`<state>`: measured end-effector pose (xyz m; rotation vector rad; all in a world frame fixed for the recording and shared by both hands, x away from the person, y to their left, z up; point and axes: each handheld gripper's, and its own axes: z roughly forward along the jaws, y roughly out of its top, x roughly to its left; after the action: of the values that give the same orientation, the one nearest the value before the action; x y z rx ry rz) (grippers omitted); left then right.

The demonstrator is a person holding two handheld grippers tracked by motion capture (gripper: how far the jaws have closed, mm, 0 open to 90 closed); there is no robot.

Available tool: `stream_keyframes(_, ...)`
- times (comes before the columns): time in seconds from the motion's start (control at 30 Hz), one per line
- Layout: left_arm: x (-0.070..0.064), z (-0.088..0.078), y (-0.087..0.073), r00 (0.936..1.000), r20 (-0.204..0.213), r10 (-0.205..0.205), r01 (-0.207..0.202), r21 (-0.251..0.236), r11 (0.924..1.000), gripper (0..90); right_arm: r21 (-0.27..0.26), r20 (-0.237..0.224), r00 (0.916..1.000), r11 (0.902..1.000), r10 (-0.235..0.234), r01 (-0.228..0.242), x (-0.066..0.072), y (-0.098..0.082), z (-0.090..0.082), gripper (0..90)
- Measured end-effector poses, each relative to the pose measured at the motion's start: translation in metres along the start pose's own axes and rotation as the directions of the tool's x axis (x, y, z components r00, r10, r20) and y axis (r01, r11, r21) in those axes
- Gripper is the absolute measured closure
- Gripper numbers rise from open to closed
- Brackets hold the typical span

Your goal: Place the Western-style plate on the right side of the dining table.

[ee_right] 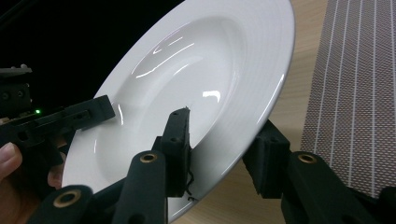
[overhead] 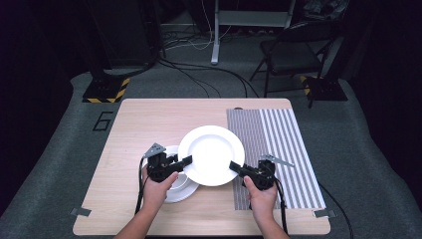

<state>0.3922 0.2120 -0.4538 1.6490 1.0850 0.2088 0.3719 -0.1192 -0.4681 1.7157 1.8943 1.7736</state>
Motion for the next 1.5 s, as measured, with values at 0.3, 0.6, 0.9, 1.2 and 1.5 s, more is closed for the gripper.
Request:
stream_keyframes(0.3,-0.006,0.011,0.004,0.9997,0.023,0.008,-0.008,0.006,1.0000,56.0,-0.017,0.024,0.9995,0.9997,-0.019,0.019,-0.005,0.000,-0.008,60.3)
stream_keyframes(0.6,-0.013,0.025,0.006,0.9983,0.055,0.019,-0.020,0.009,0.9998,55.8,-0.046,0.052,0.9983,0.9985,-0.026,0.029,-0.010,-0.001,-0.021,59.2)
stream_keyframes(0.9,-0.020,0.038,0.006,0.9954,0.092,0.027,-0.028,0.017,0.9995,55.9,-0.069,0.077,0.9970,0.9975,-0.010,0.015,-0.013,-0.004,-0.033,59.3)
stream_keyframes(1.2,-0.028,0.049,0.008,0.9922,0.119,0.036,-0.040,0.029,0.9988,55.8,-0.085,0.108,0.9941,0.9963,0.009,0.001,-0.017,-0.005,-0.045,59.4)
stream_keyframes(1.5,-0.039,0.063,0.010,0.9874,0.151,0.047,-0.054,0.040,0.9977,55.8,-0.118,0.134,0.9909,0.9931,0.014,0.002,-0.023,-0.005,-0.060,60.0)
